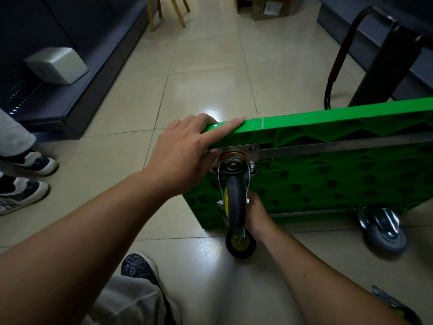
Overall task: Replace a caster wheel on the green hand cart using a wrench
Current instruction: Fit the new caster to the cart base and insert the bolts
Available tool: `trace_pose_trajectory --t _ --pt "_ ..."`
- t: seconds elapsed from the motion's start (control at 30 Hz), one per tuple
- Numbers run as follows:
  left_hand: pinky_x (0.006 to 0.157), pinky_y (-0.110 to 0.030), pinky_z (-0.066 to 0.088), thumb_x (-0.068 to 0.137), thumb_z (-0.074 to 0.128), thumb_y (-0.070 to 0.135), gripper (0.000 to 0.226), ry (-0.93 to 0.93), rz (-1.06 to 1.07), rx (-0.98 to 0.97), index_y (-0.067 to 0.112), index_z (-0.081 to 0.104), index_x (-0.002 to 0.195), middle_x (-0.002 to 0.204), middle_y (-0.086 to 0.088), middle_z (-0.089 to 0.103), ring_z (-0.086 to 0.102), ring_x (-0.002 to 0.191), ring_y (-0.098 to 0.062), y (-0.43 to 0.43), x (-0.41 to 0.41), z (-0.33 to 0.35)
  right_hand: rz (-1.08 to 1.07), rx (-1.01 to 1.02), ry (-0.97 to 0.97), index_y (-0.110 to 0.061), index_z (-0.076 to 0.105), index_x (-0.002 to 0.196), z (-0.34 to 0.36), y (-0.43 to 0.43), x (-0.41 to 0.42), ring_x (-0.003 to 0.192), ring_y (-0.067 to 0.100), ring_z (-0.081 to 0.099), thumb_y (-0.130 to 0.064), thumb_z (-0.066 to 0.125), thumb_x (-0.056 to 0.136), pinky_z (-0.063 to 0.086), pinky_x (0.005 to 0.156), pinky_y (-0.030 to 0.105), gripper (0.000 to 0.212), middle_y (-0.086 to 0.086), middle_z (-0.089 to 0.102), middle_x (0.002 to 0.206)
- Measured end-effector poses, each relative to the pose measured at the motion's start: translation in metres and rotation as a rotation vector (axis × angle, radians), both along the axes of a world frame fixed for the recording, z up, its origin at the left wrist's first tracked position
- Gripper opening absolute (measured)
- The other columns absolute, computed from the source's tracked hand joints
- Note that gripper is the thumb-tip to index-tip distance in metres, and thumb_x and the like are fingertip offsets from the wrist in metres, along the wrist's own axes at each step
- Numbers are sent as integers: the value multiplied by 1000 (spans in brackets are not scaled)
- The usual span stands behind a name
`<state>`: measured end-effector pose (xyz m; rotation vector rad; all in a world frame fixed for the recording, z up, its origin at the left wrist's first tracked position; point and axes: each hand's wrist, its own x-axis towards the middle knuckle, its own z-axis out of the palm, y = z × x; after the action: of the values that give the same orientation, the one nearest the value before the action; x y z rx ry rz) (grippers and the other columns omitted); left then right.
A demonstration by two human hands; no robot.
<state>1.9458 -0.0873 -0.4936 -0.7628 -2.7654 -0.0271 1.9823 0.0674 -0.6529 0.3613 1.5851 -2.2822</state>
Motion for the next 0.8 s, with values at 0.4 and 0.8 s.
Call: trace_pose_trajectory --t 0.4,0.8 --pt "79 -37 39 100 58 32 72 -10 -10 9 45 23 161 124 -9 59 54 102 -27 -1 -2 0 110 1225 382 -16 47 57 38 97 -14 45 15 43 -88 37 72 28 49 28 74 -8 43 46" --pt "78 -35 35 100 59 31 72 4 -4 16 45 23 161 124 -7 59 54 102 -27 -1 0 0 -273 676 382 -24 39 55 11 61 36 44 10 29 -63 43 92 23 46 27 55 -9 30 48"
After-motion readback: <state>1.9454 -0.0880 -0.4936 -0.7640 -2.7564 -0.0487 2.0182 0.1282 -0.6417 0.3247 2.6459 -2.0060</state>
